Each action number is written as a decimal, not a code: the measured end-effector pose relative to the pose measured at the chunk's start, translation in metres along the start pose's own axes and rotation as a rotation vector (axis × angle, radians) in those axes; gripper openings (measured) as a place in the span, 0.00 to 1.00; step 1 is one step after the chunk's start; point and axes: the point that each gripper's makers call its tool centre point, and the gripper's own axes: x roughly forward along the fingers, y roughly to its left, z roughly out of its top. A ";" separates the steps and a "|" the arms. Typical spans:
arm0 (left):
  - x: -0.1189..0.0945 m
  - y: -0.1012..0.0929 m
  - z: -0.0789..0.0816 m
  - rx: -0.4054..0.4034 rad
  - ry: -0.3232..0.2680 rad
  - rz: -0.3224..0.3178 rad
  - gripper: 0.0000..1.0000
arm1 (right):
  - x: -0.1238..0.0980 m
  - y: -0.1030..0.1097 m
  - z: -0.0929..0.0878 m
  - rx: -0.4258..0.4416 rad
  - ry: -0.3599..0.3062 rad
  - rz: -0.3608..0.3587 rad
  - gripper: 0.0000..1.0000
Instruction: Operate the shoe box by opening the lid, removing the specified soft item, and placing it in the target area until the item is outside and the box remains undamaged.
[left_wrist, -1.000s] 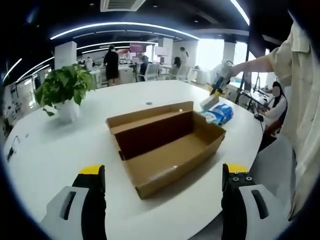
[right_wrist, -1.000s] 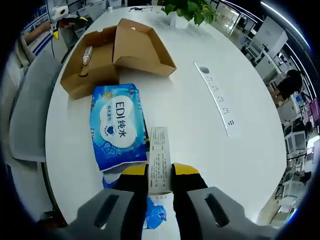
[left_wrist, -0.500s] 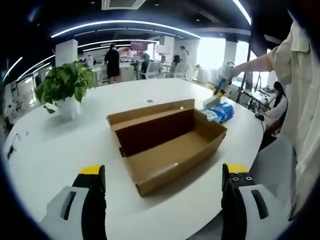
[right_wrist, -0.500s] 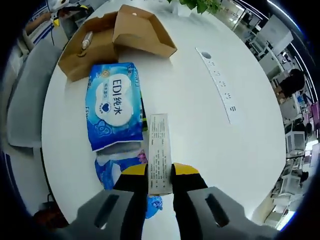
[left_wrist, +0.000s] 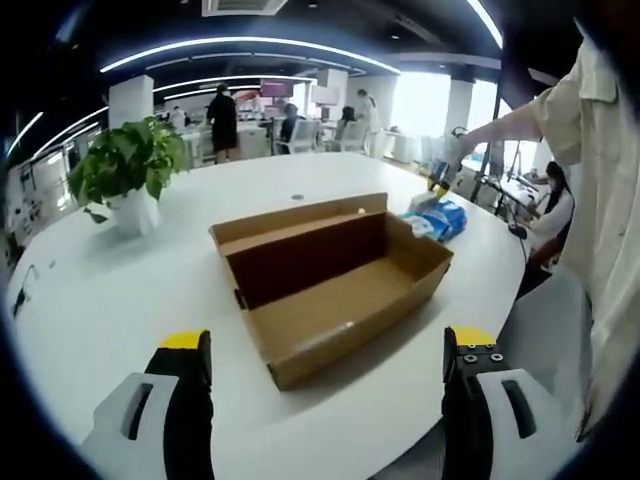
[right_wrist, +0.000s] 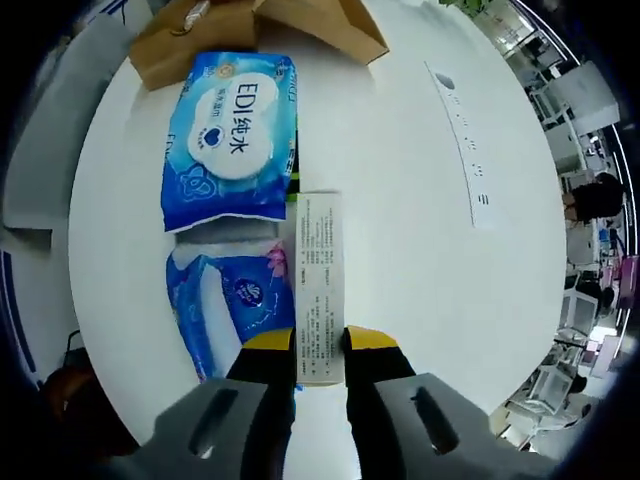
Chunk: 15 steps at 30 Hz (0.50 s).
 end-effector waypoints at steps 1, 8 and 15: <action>0.000 0.001 0.001 0.001 -0.001 0.002 0.99 | 0.000 0.000 -0.001 -0.008 0.002 -0.002 0.15; -0.002 0.001 0.004 0.003 -0.016 0.002 0.99 | 0.002 0.001 -0.009 -0.034 0.035 -0.003 0.15; -0.002 0.000 0.000 -0.002 -0.008 0.004 0.99 | 0.004 0.002 -0.017 -0.032 0.049 -0.005 0.15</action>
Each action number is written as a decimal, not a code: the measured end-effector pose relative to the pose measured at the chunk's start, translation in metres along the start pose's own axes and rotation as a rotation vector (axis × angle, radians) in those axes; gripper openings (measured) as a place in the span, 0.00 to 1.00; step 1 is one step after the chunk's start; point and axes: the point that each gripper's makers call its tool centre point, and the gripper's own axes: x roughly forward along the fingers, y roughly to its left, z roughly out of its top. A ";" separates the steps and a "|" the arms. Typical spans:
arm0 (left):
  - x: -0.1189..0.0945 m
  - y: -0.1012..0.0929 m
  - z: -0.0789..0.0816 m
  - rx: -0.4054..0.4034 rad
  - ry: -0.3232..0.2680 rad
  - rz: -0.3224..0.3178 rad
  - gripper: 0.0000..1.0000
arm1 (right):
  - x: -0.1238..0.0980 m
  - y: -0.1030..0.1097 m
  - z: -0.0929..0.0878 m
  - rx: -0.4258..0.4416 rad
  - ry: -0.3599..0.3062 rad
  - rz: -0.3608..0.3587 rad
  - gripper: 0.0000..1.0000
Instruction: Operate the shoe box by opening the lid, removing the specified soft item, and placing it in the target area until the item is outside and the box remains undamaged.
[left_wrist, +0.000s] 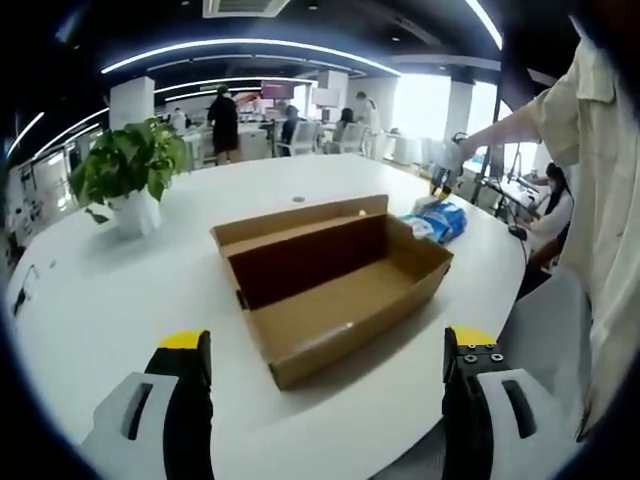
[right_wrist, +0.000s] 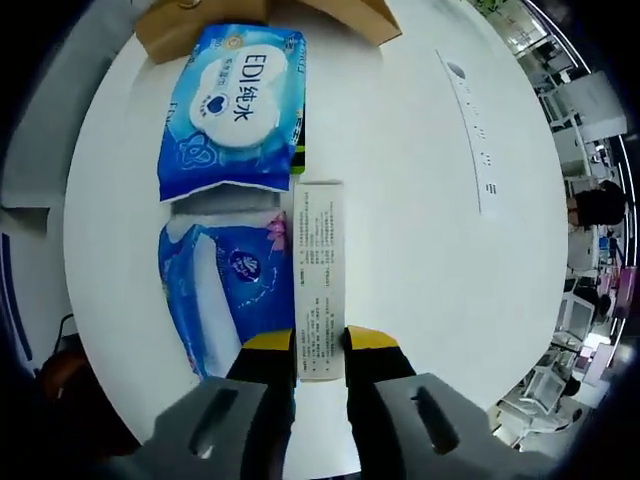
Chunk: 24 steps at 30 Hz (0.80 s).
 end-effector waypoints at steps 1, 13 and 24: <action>0.000 0.000 0.000 -0.001 0.000 0.000 0.99 | 0.001 0.000 -0.002 -0.003 0.005 -0.002 0.15; -0.002 0.002 0.000 -0.002 -0.002 0.008 0.99 | 0.004 -0.004 -0.007 0.006 0.023 -0.014 0.16; -0.002 0.003 0.001 0.008 0.002 0.006 0.98 | 0.000 -0.011 -0.007 -0.018 0.038 -0.060 0.17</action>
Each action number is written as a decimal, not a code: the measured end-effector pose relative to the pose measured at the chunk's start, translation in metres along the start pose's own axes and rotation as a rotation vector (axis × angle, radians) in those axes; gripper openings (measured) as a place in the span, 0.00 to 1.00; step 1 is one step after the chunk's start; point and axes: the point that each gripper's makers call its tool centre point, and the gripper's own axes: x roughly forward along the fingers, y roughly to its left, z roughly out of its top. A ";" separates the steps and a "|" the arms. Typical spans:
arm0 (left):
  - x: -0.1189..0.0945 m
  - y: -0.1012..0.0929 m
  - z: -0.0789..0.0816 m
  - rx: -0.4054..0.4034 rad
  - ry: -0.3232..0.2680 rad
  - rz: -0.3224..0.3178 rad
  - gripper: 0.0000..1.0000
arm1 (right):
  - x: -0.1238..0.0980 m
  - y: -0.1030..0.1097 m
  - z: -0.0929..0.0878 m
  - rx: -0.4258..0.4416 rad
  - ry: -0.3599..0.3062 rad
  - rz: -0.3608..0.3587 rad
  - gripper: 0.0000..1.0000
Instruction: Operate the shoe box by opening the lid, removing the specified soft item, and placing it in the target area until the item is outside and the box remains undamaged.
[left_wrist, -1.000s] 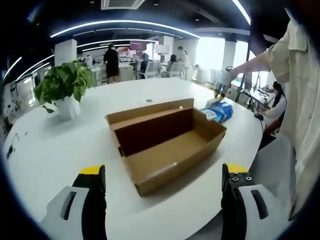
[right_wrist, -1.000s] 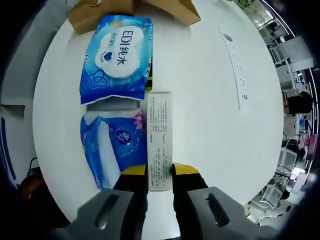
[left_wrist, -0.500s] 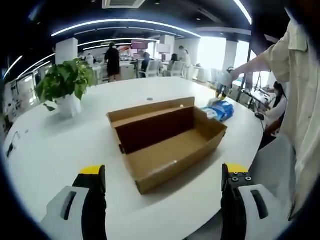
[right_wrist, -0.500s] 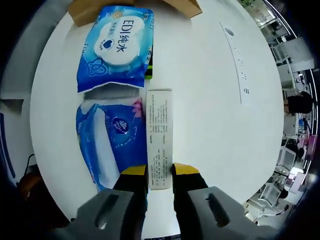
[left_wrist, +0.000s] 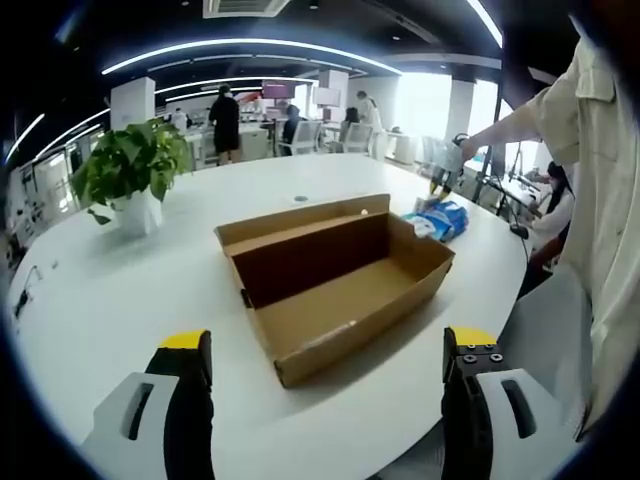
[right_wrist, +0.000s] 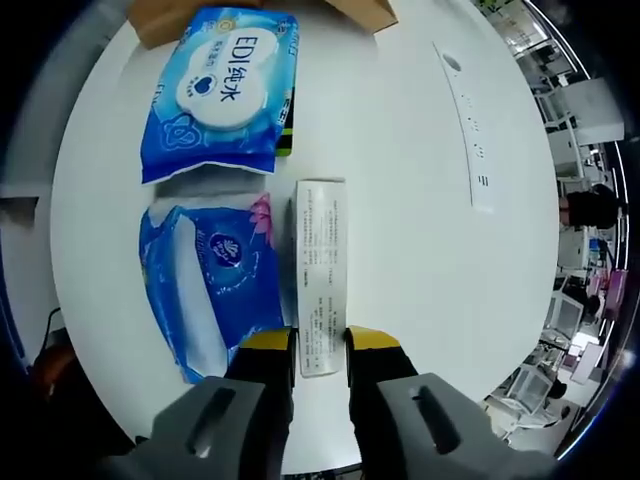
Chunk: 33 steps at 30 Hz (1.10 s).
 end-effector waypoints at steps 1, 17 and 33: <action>0.000 0.000 0.000 0.001 0.000 0.000 0.98 | -0.001 0.000 0.000 -0.002 0.001 -0.004 0.17; 0.005 0.004 0.008 0.035 0.037 -0.037 0.91 | -0.030 0.000 0.018 0.075 -0.051 -0.086 0.26; 0.021 0.010 0.023 0.118 0.087 -0.087 0.85 | -0.067 0.043 0.040 0.271 -0.190 -0.152 0.40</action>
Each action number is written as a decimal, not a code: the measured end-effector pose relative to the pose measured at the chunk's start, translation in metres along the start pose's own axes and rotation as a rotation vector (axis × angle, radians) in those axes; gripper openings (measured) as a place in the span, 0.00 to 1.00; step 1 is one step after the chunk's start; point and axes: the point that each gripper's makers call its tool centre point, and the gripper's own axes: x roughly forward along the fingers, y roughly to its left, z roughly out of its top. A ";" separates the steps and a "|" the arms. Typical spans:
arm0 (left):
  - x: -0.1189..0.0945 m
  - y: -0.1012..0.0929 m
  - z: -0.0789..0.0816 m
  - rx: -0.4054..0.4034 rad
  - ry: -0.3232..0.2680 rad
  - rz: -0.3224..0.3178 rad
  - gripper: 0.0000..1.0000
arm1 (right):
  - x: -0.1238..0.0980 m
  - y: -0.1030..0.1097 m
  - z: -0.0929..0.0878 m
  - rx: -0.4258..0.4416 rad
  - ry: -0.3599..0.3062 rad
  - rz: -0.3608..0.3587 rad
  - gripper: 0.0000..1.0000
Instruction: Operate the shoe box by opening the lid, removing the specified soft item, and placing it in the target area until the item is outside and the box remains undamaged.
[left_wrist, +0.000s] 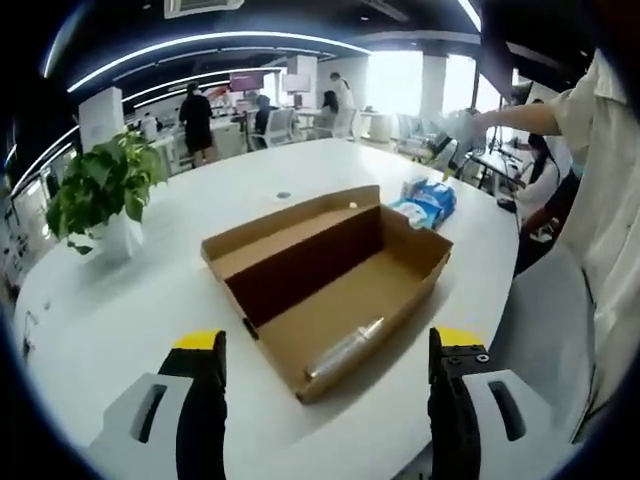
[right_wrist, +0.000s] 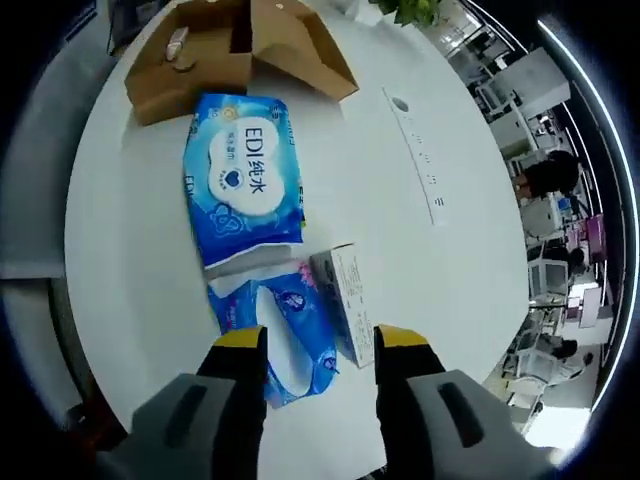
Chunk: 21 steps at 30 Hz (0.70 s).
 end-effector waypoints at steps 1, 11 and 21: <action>0.000 0.000 0.000 0.001 0.001 -0.001 0.85 | -0.001 0.001 0.000 0.005 -0.003 -0.001 0.41; 0.016 0.001 0.007 0.039 0.050 -0.070 0.76 | -0.025 0.033 0.014 0.197 -0.128 -0.049 0.50; 0.033 0.001 0.011 0.117 0.130 -0.152 0.67 | -0.047 0.058 0.037 0.431 -0.282 -0.073 0.63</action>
